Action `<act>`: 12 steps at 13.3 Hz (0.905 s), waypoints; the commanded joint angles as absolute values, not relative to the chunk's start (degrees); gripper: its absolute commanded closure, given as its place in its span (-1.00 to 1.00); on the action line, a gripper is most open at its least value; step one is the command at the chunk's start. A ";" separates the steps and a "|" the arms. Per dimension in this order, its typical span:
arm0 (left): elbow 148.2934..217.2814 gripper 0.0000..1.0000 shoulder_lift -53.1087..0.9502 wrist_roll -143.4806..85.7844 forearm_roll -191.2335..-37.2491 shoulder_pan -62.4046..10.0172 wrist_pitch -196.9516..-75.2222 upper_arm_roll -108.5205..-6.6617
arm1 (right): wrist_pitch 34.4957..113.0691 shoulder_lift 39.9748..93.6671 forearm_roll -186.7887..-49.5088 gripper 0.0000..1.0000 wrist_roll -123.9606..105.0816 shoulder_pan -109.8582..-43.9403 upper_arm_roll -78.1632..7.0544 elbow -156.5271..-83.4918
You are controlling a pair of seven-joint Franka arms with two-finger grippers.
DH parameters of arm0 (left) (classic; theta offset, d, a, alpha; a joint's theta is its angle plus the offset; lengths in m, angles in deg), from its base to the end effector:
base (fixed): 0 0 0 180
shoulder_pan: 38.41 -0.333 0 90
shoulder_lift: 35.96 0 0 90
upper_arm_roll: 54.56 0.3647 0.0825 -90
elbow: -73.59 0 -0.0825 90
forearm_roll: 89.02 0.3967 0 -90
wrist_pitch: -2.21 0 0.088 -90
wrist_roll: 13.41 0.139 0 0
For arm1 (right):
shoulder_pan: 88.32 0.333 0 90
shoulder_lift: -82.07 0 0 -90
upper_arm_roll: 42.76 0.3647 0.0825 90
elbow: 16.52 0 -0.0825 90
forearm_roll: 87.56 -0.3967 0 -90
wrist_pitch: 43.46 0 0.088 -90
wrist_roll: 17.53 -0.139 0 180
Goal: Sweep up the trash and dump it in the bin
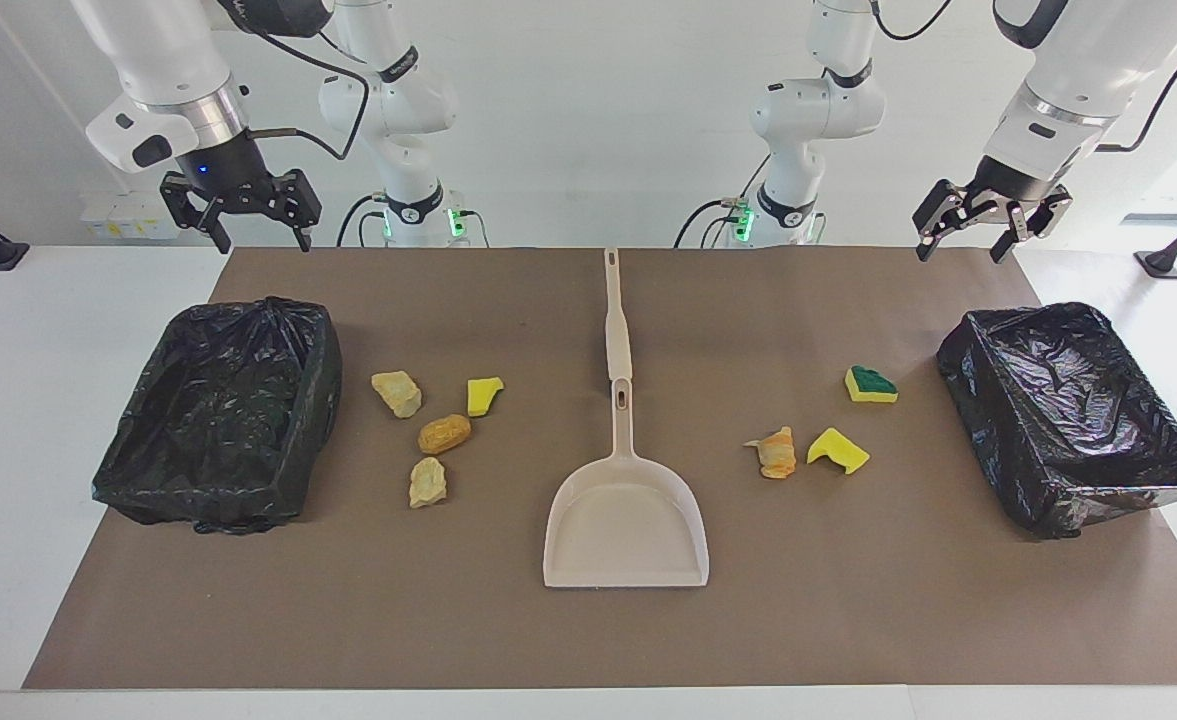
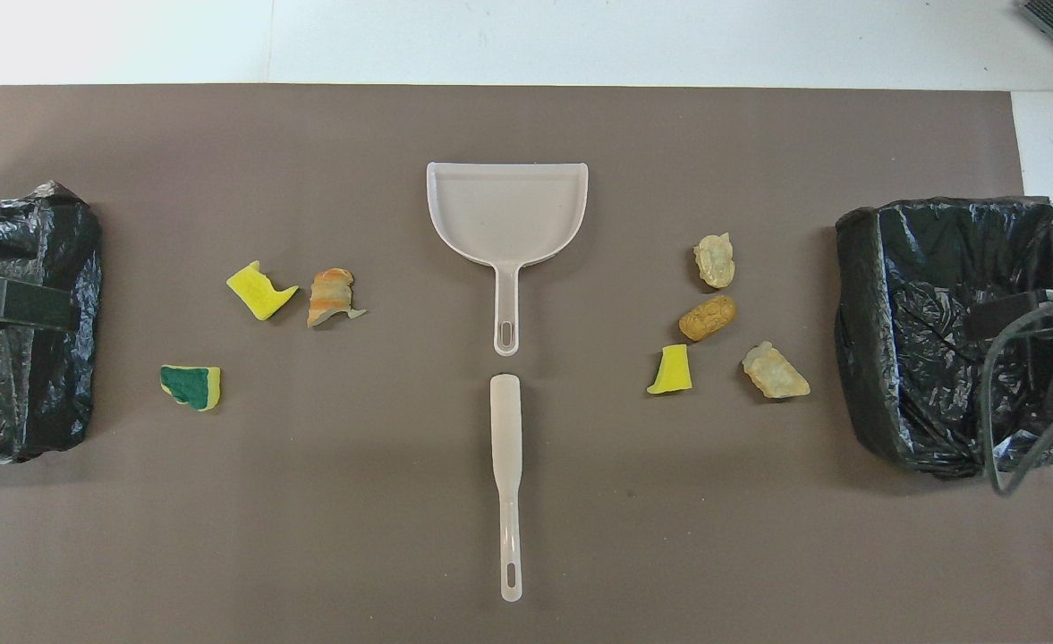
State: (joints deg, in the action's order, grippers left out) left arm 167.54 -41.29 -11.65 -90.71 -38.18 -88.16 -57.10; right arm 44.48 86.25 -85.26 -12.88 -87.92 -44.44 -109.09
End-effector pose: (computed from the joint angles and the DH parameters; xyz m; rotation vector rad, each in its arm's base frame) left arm 0.5342 -0.0312 0.6596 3.1132 -0.1233 0.0471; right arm 0.5366 -0.0183 0.6568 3.1027 0.0894 -0.0153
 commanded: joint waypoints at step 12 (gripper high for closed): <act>169.64 -1.00 -41.24 -11.73 -90.68 -36.75 -89.54 -58.08 | 48.03 87.61 -85.54 -1.00 -11.29 -88.15 -44.07 -112.14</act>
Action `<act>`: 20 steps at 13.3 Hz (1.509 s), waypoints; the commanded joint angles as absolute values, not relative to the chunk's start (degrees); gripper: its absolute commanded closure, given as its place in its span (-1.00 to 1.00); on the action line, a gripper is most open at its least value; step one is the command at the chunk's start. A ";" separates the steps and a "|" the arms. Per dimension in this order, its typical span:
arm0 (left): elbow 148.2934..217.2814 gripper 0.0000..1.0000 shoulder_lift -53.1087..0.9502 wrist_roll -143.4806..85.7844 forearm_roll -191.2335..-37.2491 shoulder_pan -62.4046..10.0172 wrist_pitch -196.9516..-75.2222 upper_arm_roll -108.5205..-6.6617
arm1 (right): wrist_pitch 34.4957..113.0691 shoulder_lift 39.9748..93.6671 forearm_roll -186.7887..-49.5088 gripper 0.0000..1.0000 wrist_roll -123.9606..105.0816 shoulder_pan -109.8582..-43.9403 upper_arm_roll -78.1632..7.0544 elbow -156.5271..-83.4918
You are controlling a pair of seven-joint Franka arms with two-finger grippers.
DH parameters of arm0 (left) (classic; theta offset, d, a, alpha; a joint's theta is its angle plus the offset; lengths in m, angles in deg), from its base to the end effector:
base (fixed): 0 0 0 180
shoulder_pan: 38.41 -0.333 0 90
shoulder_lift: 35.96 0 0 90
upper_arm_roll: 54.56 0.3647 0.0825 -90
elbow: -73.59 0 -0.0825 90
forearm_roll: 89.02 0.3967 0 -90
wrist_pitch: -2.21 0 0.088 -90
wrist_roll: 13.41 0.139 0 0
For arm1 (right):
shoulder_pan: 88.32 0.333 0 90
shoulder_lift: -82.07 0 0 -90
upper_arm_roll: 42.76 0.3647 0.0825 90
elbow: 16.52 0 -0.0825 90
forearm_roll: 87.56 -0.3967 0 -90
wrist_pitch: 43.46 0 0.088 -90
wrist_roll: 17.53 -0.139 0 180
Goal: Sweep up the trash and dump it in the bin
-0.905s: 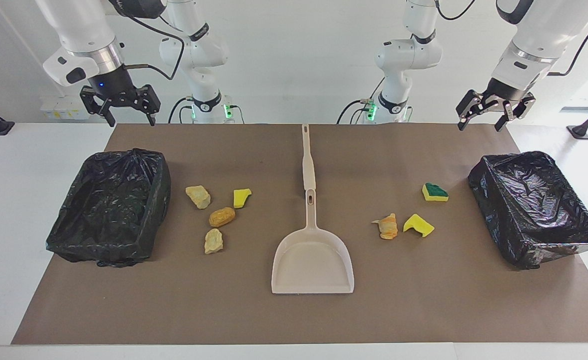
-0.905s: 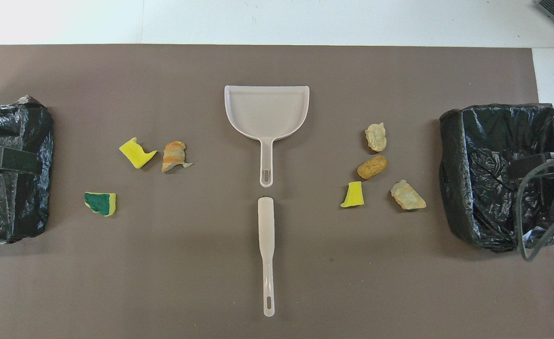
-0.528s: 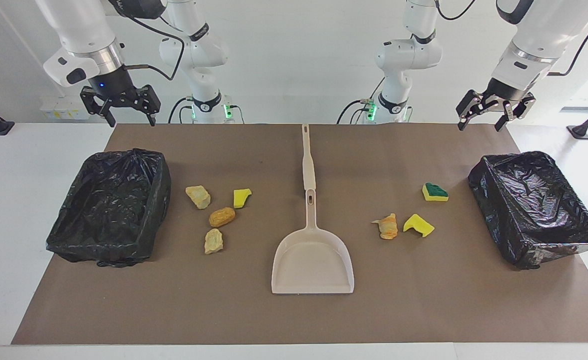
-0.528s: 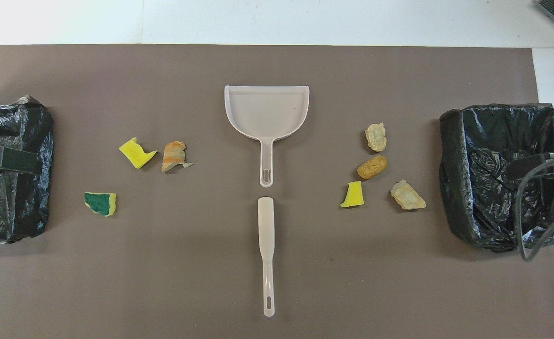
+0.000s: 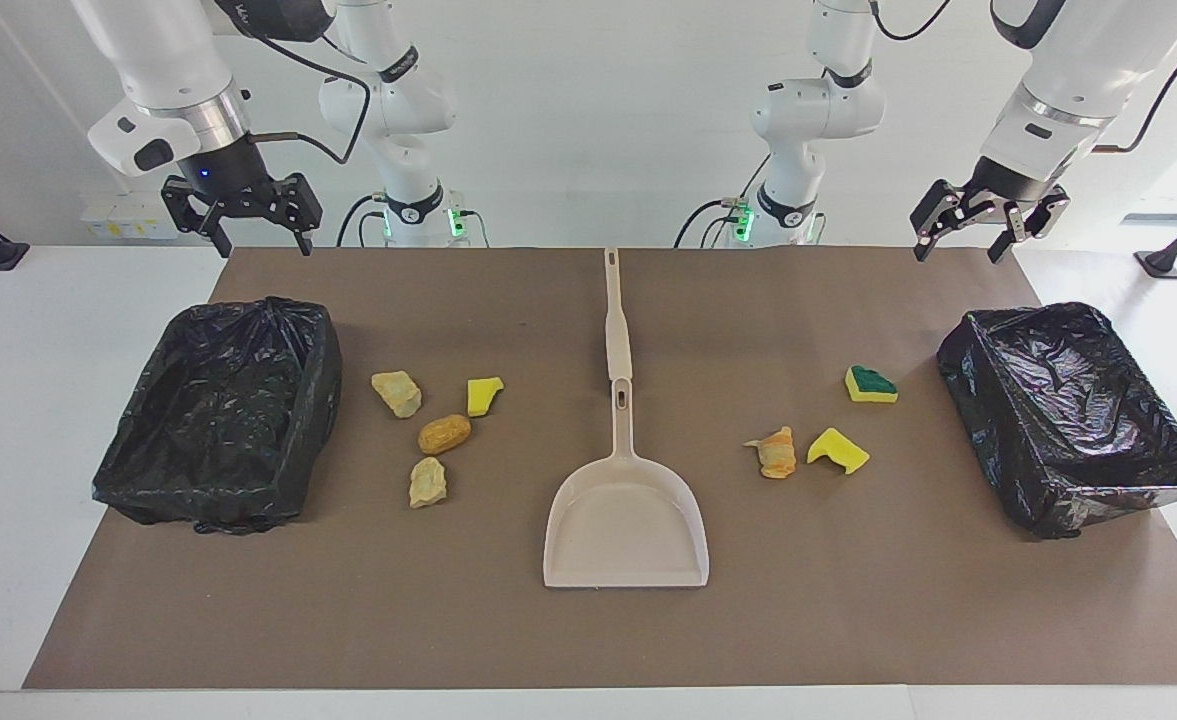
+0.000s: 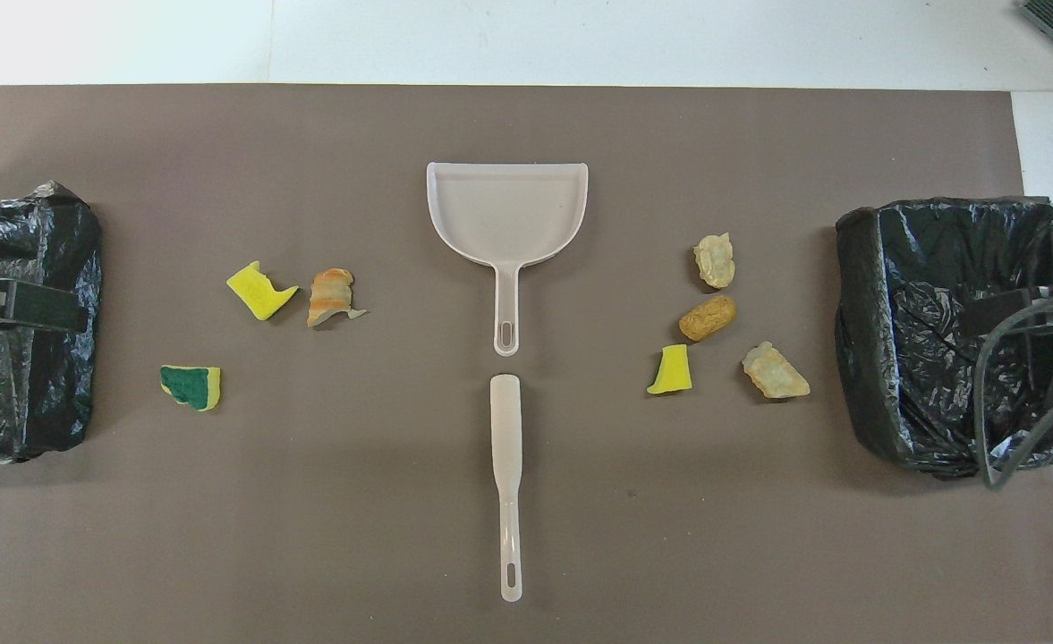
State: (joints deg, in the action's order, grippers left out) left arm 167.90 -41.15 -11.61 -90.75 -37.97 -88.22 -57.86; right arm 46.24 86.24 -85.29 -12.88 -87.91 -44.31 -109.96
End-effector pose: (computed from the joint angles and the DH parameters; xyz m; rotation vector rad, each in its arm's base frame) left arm 0.5342 -0.0407 0.6553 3.1124 -0.1505 0.0347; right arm 0.5402 -0.0169 0.6520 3.1022 0.0946 0.0086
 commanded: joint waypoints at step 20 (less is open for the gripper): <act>212.02 -1.00 -41.34 -50.39 -91.39 9.38 -140.33 -58.34 | 57.52 61.43 -87.56 -1.00 -36.24 -69.08 -42.58 -97.74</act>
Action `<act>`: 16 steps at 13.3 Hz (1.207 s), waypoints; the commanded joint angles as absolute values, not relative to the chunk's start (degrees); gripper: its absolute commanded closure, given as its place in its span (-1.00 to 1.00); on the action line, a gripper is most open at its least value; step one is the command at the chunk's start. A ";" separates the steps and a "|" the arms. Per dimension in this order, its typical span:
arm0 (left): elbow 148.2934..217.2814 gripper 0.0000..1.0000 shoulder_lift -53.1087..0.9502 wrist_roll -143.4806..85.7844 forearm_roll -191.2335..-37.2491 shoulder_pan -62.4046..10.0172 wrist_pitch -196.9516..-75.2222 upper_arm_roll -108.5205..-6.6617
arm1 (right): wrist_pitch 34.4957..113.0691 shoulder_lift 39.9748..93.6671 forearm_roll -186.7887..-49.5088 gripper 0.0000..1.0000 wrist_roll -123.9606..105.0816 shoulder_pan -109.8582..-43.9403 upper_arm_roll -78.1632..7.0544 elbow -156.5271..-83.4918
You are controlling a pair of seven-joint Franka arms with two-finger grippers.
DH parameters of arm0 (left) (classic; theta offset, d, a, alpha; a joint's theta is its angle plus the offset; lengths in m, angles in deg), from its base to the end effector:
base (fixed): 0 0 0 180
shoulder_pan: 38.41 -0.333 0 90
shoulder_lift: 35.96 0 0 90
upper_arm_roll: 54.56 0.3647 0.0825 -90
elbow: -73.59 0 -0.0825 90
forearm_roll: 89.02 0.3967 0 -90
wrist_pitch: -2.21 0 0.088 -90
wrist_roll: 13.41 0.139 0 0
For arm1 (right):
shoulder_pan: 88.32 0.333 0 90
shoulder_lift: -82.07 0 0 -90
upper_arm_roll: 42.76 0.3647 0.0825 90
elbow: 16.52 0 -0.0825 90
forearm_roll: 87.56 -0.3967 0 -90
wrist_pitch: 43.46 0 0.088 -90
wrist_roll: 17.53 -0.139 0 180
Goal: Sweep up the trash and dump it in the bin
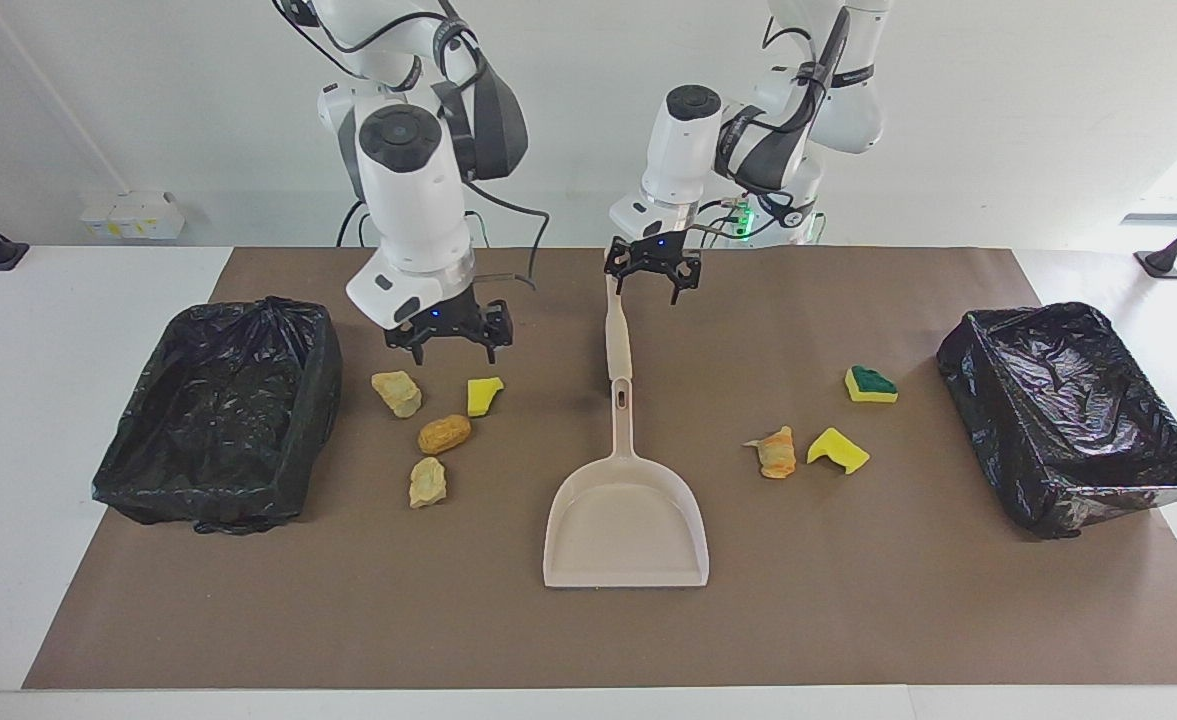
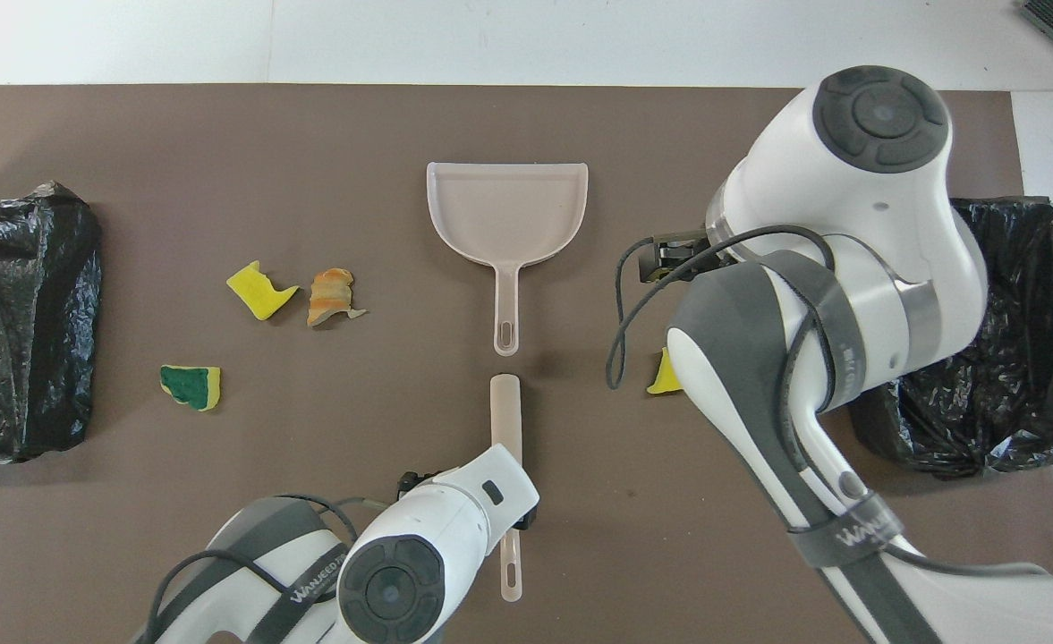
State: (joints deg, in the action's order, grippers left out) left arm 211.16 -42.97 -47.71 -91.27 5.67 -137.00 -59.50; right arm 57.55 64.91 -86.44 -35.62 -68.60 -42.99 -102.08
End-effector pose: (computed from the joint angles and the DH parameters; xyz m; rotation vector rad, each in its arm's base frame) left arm 0.3272 -0.3785 0.3854 3.0049 -0.3460 0.1531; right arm 0.6373 0.2234 0.5087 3.1122 0.0445 -0.0338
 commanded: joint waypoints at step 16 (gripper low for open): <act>213.25 1.00 -40.35 -56.12 -88.84 10.20 -138.52 -58.17 | 69.91 48.59 -87.74 -1.00 -47.23 -61.34 -35.28 -96.32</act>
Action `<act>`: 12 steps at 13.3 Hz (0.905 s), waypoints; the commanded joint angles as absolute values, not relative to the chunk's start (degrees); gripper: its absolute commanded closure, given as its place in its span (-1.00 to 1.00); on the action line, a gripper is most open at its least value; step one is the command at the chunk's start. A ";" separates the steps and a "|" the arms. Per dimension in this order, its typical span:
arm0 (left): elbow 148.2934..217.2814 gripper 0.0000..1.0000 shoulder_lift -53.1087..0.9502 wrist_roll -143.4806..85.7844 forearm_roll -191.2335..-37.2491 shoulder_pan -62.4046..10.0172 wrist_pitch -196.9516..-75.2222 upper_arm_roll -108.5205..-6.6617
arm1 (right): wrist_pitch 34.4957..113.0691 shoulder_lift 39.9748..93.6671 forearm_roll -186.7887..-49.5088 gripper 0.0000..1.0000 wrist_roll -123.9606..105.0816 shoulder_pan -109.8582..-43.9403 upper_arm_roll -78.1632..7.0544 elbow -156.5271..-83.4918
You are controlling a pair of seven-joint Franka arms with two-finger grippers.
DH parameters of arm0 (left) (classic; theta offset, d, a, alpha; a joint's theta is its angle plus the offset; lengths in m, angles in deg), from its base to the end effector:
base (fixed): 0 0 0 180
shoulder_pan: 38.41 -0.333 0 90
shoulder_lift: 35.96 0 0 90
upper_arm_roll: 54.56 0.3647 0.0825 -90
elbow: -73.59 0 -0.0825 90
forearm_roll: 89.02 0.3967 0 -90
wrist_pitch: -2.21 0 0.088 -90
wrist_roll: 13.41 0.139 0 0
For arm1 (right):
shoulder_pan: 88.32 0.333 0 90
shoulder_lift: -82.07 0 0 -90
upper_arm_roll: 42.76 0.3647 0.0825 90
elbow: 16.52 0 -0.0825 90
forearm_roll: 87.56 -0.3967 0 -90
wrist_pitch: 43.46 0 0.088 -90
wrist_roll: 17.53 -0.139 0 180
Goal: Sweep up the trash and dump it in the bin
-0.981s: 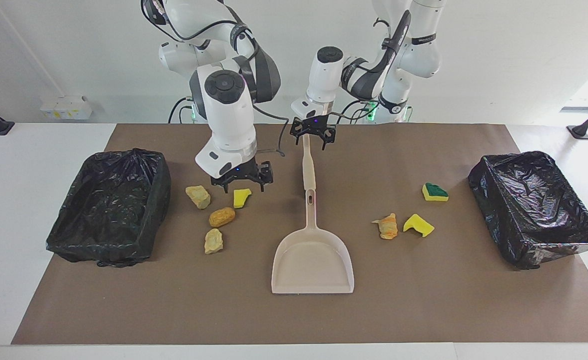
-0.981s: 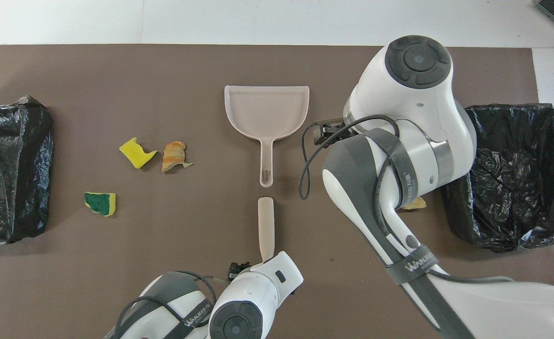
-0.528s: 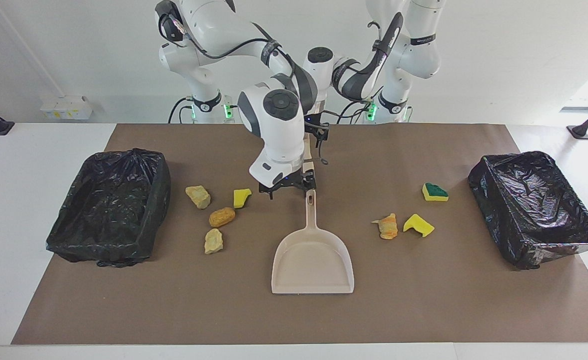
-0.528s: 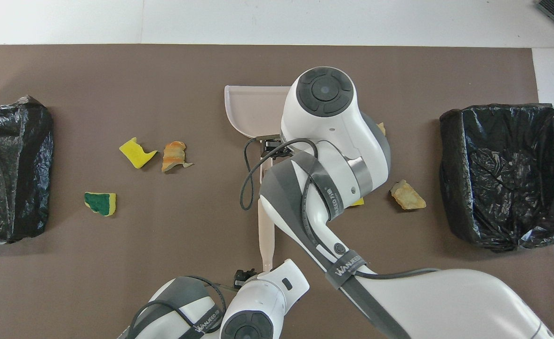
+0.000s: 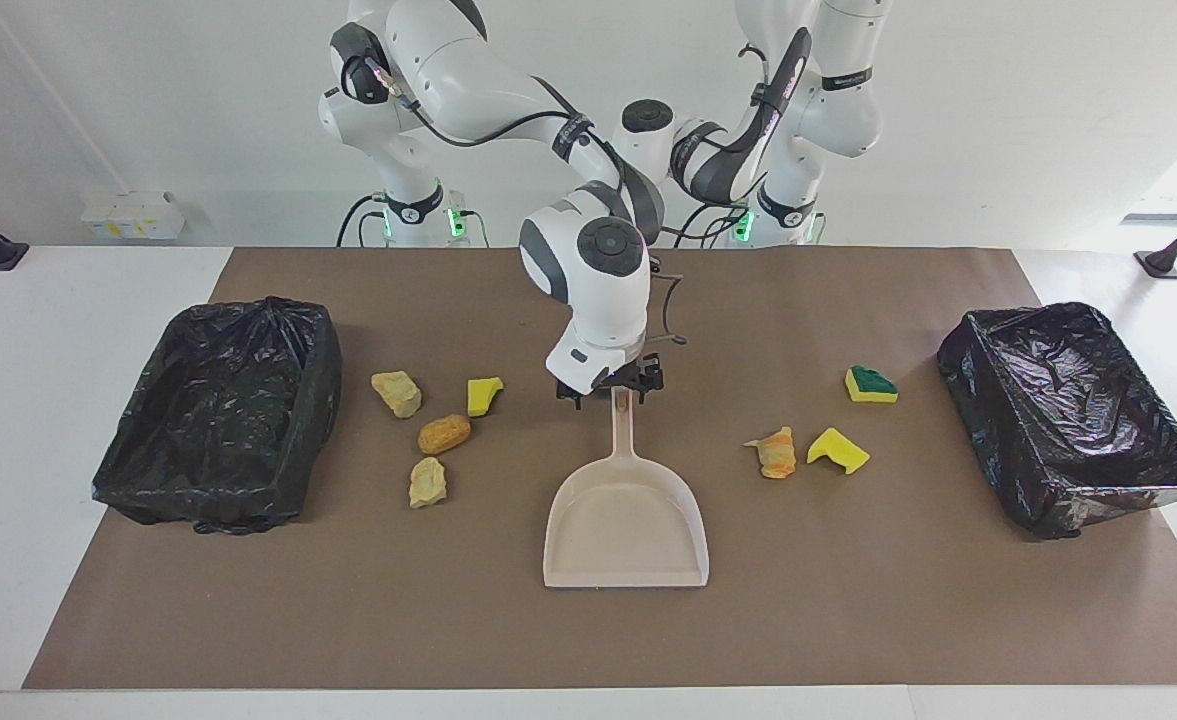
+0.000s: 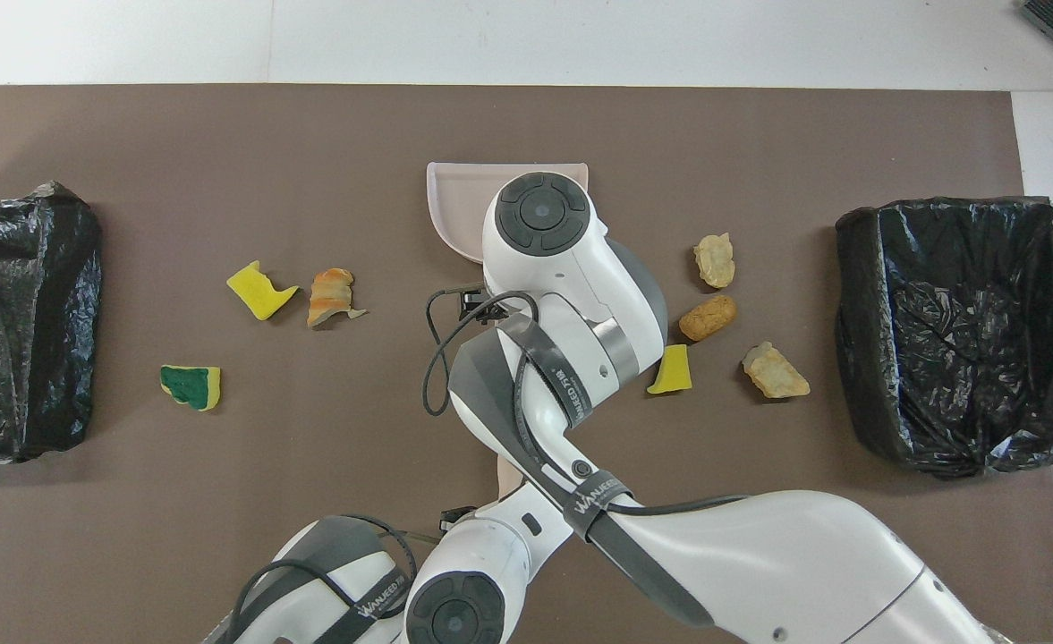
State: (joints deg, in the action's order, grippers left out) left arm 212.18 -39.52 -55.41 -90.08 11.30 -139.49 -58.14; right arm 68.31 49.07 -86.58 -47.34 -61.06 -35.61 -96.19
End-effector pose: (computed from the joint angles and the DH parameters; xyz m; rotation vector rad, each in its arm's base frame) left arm 0.2998 -0.4026 0.3519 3.0352 -0.2790 0.1101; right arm 0.6308 0.4081 0.3793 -3.1012 -0.1042 0.0580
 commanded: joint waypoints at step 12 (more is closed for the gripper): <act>212.37 1.00 -54.34 -53.84 -82.69 -7.80 -116.27 -58.17 | 72.38 48.24 -88.00 1.00 -43.37 -61.95 -35.28 -98.61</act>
State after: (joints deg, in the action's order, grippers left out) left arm 211.91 -53.24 -54.91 -84.24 -3.31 -116.99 -57.63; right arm 72.16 47.80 -86.59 -45.94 -60.95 -35.60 -97.96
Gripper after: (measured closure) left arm 0.736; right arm 0.652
